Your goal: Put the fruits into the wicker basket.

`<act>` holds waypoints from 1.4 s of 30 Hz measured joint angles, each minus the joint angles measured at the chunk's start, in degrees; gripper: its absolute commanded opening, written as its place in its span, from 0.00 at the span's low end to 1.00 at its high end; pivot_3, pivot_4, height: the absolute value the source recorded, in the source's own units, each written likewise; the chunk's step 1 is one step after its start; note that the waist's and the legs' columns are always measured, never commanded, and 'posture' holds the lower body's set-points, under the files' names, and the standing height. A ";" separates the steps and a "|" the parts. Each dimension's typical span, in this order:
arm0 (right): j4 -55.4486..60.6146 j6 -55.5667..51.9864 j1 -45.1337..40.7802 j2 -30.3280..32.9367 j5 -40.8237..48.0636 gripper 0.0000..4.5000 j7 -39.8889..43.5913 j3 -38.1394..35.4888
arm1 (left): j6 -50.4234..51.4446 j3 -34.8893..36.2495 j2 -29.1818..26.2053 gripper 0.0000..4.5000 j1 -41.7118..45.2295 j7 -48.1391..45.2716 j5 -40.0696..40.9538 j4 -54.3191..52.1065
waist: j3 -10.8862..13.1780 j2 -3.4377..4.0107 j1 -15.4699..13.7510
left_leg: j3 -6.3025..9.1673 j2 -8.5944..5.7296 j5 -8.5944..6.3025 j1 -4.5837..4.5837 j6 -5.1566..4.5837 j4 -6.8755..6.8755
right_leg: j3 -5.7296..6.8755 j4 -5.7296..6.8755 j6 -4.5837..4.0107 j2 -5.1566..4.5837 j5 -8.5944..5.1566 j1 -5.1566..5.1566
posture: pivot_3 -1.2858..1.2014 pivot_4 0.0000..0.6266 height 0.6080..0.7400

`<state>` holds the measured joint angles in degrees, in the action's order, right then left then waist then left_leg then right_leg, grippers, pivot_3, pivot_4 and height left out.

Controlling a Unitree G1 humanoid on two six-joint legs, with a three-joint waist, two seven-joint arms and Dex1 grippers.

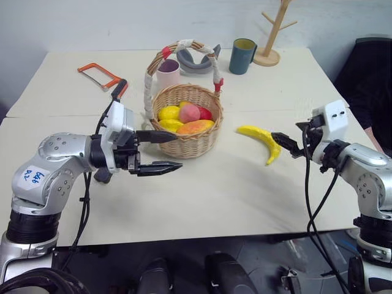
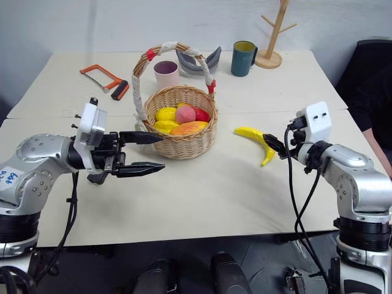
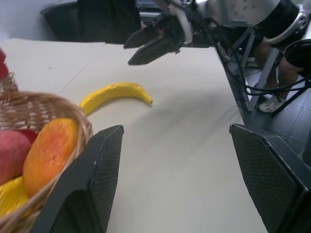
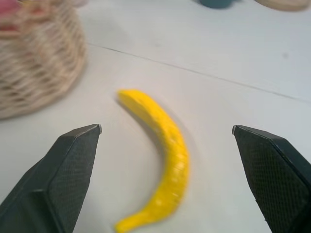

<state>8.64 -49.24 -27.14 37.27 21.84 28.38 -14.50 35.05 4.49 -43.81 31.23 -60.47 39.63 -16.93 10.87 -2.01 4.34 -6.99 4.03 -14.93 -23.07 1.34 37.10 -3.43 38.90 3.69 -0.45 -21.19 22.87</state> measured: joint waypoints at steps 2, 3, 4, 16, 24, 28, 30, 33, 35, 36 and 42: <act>-4.28 2.56 0.04 -0.22 -1.76 0.99 -0.14 1.89 | -0.33 -0.27 0.21 0.81 0.55 -0.42 -0.35 0.47 | 0.00 0.00 0.30 | 0.00 0.00 0.00 -0.01 0.00 -0.01 | -0.01 -0.01 0.00 0.00 0.00 0.00 | 0.52 0.24 1.00; -6.33 3.48 -0.08 -0.74 -2.37 0.99 -0.23 2.67 | -0.56 -0.50 0.24 0.81 0.79 -0.56 -0.57 1.07 | 0.00 0.00 0.38 | -0.01 0.00 0.00 -0.01 0.01 -0.01 | -0.01 -0.01 0.01 0.00 0.00 0.00 | 0.52 0.24 1.00; -9.14 4.71 -0.85 -2.00 -2.87 0.99 -0.34 3.25 | -0.77 -0.65 0.24 0.81 1.03 -0.81 -0.87 1.86 | 0.00 0.00 0.52 | -0.01 0.01 0.00 0.00 0.01 0.00 | -0.01 -0.01 0.00 0.01 0.00 0.00 | 0.52 0.24 1.00; -27.31 15.04 -7.20 -6.88 -7.87 0.56 0.91 7.97 | -3.35 -2.23 0.30 0.81 4.63 -2.59 -4.01 6.54 | 0.08 0.14 0.40 | 0.00 -0.01 0.00 -0.02 0.00 0.04 | 0.00 0.03 0.01 -0.03 0.00 0.00 | 0.52 0.24 1.00; -20.50 11.59 -4.59 -6.26 -6.12 0.18 3.91 7.79 | -2.63 -0.39 -0.92 0.81 0.45 -1.17 -3.82 4.13 | 0.09 0.15 0.46 | 0.00 0.02 0.00 -0.02 0.02 0.03 | -0.01 0.05 0.01 -0.01 0.00 0.01 | 0.52 0.24 1.00; -10.19 4.42 -6.17 -7.54 1.06 0.18 5.87 6.66 | -2.07 1.33 -1.86 0.81 -0.84 -0.72 -3.59 3.59 | 0.09 0.16 0.55 | 0.02 0.07 0.01 -0.01 0.03 0.03 | 0.01 0.08 0.01 0.02 0.00 0.01 | 0.52 0.24 1.00; -5.15 -0.12 -9.47 -9.62 5.39 0.18 5.75 6.48 | -1.81 1.58 -1.98 0.81 -0.95 -0.52 -3.53 3.31 | 0.09 0.16 0.48 | 0.03 0.07 0.01 0.00 0.04 0.04 | 0.03 0.10 0.01 0.01 0.00 0.01 | 0.52 0.24 1.00; -4.17 -3.65 -17.15 -13.08 7.13 0.18 3.42 7.47 | -1.71 2.06 -2.07 0.81 -1.34 -0.35 -3.45 3.04 | 0.09 0.16 0.49 | 0.03 0.05 0.01 -0.02 0.03 0.07 | 0.03 0.12 0.00 -0.02 0.00 0.03 | 0.52 0.24 1.00; -5.04 -3.55 -22.81 -15.04 6.39 0.18 2.22 9.81 | -1.72 2.09 -1.96 0.81 -1.26 -0.29 -3.45 2.81 | 0.09 0.16 0.48 | 0.02 0.04 0.01 -0.04 0.03 0.04 | 0.03 0.16 0.00 -0.02 0.00 0.11 | 0.52 0.24 1.00; -6.57 -2.73 -25.67 -15.66 5.07 0.18 2.03 11.93 | -1.73 2.08 -1.88 0.81 -1.18 -0.25 -3.46 2.77 | 0.09 0.16 0.49 | 0.02 0.04 0.01 -0.04 0.03 0.03 | 0.04 0.17 0.00 -0.02 0.00 0.14 | 0.52 0.24 1.00; -23.79 5.83 -33.11 -21.52 -4.89 0.18 1.36 22.69 | -1.75 1.78 -1.15 0.81 -0.63 0.25 -3.47 1.98 | 0.09 0.15 0.54 | -0.05 -0.08 -0.01 -0.24 -0.03 0.06 | -0.01 0.20 0.00 -0.13 0.00 0.34 | 0.52 0.24 1.00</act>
<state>-15.15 -43.41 -60.24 15.74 16.96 29.74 8.19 33.30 6.27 -44.96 30.60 -60.22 36.16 -14.95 10.96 -1.86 4.89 -7.03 3.95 -14.94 -23.32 1.31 37.16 -3.44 39.10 3.69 -0.58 -21.19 23.21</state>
